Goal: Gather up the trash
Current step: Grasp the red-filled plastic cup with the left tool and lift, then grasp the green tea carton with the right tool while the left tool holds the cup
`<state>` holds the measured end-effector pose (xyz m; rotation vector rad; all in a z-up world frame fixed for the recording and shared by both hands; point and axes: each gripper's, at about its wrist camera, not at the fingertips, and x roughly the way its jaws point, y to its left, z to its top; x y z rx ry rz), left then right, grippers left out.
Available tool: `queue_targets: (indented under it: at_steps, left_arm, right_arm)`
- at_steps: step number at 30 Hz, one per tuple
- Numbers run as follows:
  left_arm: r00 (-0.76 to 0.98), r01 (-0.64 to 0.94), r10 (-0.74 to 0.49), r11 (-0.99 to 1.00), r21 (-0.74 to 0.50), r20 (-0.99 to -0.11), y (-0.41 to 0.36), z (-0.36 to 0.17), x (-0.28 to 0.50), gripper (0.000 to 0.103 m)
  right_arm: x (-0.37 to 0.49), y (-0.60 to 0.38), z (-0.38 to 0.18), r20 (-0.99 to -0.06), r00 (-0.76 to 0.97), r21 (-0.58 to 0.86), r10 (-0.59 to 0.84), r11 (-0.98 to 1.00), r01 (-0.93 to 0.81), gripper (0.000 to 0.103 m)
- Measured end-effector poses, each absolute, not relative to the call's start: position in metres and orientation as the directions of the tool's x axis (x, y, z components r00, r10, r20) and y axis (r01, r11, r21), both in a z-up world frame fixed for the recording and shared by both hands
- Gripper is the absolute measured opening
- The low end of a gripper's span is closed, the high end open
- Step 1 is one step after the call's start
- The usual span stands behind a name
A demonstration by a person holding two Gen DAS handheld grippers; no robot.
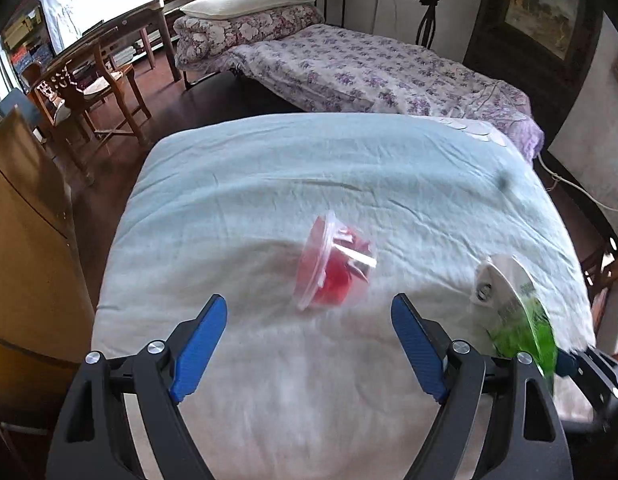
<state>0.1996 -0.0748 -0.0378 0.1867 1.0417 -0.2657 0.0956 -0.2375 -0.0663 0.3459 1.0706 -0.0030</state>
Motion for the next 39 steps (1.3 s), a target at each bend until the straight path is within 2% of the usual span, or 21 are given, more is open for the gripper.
queue_targets:
  at_steps: [7,10,13,14,15,18,24,26,27,28,39]
  left_arm:
    - [0.469,0.300,-0.113,0.953,0.038,-0.876,-0.082,-0.050,0.216,0.079]
    - [0.469,0.311,-0.109,0.949,0.048,-0.876,-0.085,-0.051,0.219,0.068]
    - [0.468,0.320,-0.112,0.946,0.050,-0.877,-0.087,-0.052,0.221,0.047]
    - [0.464,0.321,-0.118,0.946,0.043,-0.878,-0.087,-0.052,0.221,0.037]
    - [0.460,0.323,-0.124,0.946,0.035,-0.879,-0.087,-0.051,0.220,0.035]
    - [0.465,0.324,-0.134,0.946,0.027,-0.875,-0.084,-0.048,0.216,0.034]
    - [0.457,0.337,-0.172,0.942,-0.010,-0.873,-0.077,-0.040,0.200,0.030]
    - [0.457,0.337,-0.184,0.941,-0.022,-0.870,-0.074,-0.037,0.193,0.030]
    - [0.457,0.339,-0.188,0.941,-0.026,-0.869,-0.072,-0.035,0.188,0.030]
    - [0.457,0.340,-0.192,0.940,-0.029,-0.869,-0.071,-0.034,0.185,0.030]
    - [0.452,0.328,-0.216,0.942,-0.064,-0.865,-0.031,-0.010,0.125,0.030]
  right_arm:
    - [0.097,-0.238,-0.067,-0.857,0.485,0.287,0.172,0.942,0.172,0.064]
    - [0.099,-0.237,-0.066,-0.856,0.490,0.282,0.168,0.944,0.169,0.068]
    - [0.100,-0.237,-0.064,-0.852,0.505,0.259,0.140,0.950,0.174,0.072]
    - [0.100,-0.236,-0.063,-0.848,0.513,0.253,0.131,0.951,0.175,0.073]
    - [0.100,-0.236,-0.063,-0.845,0.519,0.251,0.127,0.952,0.176,0.075]
    - [0.102,-0.234,-0.063,-0.831,0.542,0.254,0.122,0.951,0.175,0.078]
    - [0.108,-0.227,-0.068,-0.834,0.546,0.190,0.078,0.970,0.152,0.078]
    - [0.110,-0.226,-0.069,-0.835,0.546,0.176,0.069,0.974,0.146,0.070]
    - [0.111,-0.225,-0.070,-0.840,0.540,0.162,0.058,0.976,0.147,0.055]
    - [0.111,-0.225,-0.070,-0.841,0.539,0.161,0.057,0.976,0.147,0.052]
    - [0.089,-0.232,-0.054,-0.825,0.556,0.252,0.101,0.946,0.202,0.050]
